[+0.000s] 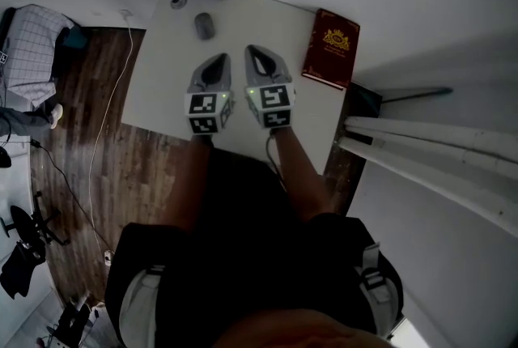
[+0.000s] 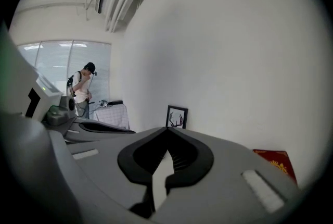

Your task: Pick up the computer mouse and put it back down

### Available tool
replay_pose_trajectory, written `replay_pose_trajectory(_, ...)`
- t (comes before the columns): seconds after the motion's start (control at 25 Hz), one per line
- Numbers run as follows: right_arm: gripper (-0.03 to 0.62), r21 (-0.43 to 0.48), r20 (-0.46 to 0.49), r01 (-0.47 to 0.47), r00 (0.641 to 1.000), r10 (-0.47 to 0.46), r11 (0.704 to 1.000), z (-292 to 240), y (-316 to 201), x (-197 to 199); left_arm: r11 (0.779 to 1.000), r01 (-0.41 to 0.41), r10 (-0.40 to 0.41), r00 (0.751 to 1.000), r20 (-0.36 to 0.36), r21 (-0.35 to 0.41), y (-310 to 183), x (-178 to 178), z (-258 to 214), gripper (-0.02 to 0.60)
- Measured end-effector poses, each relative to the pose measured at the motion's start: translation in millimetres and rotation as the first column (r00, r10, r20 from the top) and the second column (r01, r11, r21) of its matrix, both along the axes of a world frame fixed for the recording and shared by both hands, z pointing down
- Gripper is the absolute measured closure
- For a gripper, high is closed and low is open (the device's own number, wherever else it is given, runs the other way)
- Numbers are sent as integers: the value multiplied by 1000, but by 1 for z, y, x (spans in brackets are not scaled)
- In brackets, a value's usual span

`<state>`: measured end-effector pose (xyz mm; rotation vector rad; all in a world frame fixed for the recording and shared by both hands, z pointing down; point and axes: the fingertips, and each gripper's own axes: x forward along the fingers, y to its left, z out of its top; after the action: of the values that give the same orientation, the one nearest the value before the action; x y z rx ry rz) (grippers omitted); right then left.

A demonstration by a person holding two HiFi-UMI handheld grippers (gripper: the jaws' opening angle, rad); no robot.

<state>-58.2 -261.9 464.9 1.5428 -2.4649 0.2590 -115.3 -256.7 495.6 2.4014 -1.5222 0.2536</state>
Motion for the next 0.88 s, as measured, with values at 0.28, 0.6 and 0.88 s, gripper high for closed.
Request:
replay_pose_trajectory(0.28, 582, 57, 32, 27, 999, -29, 998, -24, 43, 14, 999, 31, -32, 999, 21, 36, 46, 12, -17, 581)
replay_pose_trajectory(0.6, 582, 104, 79, 3, 997, -12, 995, -49, 77, 18, 996, 25, -28, 999, 37, 81, 73, 16, -39, 581)
replay_pose_trajectory(0.88, 582, 134, 38, -16, 999, 11, 991, -54, 100, 12, 992, 3, -7, 999, 35, 127, 91, 8, -58, 581)
